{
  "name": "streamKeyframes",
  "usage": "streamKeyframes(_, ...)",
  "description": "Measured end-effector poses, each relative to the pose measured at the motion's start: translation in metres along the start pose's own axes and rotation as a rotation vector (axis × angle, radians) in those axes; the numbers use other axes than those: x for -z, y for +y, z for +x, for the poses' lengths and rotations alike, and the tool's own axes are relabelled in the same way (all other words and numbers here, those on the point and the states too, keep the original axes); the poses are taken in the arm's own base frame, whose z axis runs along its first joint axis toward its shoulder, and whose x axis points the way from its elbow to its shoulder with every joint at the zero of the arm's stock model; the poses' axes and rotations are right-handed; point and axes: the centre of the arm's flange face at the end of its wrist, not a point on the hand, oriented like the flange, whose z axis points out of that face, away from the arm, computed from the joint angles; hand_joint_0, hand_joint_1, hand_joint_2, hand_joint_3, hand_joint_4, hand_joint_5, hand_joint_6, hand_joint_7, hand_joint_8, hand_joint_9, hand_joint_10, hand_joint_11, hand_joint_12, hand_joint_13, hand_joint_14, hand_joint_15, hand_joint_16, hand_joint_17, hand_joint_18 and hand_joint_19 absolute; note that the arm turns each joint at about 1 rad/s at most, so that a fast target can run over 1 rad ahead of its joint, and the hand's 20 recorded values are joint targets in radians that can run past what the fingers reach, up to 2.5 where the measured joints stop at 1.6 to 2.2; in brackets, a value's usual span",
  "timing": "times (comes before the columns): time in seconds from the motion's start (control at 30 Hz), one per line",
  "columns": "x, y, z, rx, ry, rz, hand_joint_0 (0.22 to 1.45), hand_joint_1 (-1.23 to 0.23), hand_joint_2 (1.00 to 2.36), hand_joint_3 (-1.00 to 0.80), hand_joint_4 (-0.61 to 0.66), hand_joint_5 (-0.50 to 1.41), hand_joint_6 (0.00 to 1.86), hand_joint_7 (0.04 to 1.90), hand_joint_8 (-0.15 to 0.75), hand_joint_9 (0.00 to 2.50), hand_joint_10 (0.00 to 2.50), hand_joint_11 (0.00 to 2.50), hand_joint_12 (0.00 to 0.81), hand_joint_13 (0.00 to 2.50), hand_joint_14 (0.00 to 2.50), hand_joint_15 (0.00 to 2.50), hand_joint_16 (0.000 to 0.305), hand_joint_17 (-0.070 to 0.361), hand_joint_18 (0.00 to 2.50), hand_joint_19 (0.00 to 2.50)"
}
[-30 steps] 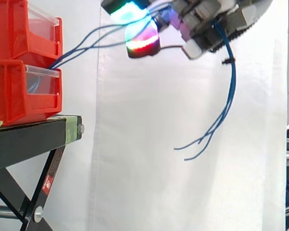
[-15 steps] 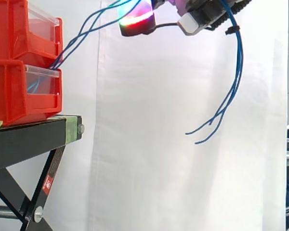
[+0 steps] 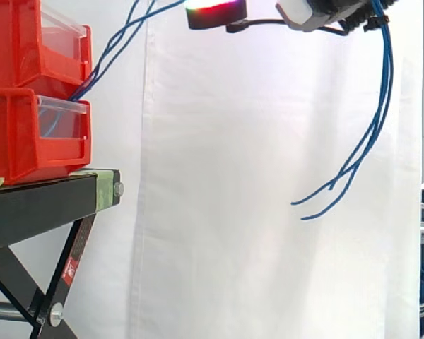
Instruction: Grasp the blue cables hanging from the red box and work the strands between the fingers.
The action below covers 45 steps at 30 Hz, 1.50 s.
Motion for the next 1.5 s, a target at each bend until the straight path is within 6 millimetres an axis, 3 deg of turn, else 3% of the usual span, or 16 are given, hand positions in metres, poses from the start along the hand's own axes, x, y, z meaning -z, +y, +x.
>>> streamKeyframes(0.33,-0.003,-0.003,-0.002,-0.092,-0.102,0.098,1.12,-0.61,1.01,0.36,0.30,-0.02,1.49,0.98,0.507,1.64,2.50,2.50,0.726,1.98,2.50,1.78,0.259,0.194,2.50,0.61)
streamKeyframes(0.77,-0.037,-0.010,-0.019,0.087,-0.093,0.063,1.12,-0.61,1.01,0.36,0.30,-0.02,1.49,0.98,0.507,1.64,2.50,2.50,0.726,1.98,2.50,1.78,0.259,0.194,2.50,0.61)
streamKeyframes(0.93,-0.049,0.004,-0.020,0.131,-0.060,0.034,1.12,-0.61,1.01,0.36,0.30,-0.02,1.49,0.97,0.507,1.64,2.50,2.50,0.726,1.98,2.50,1.78,0.259,0.194,2.50,0.61)
streamKeyframes(1.2,-0.066,0.042,-0.026,0.188,-0.006,-0.033,1.12,-0.61,1.01,0.36,0.30,-0.02,1.49,0.97,0.507,1.64,2.50,2.50,0.726,1.98,2.50,1.78,0.259,0.194,2.50,0.61)
streamKeyframes(1.5,-0.067,0.059,-0.024,0.109,0.008,-0.064,1.12,-0.61,1.01,0.36,0.30,-0.02,1.49,0.97,0.507,1.64,2.50,2.50,0.726,1.98,2.50,1.78,0.259,0.194,2.50,0.61)
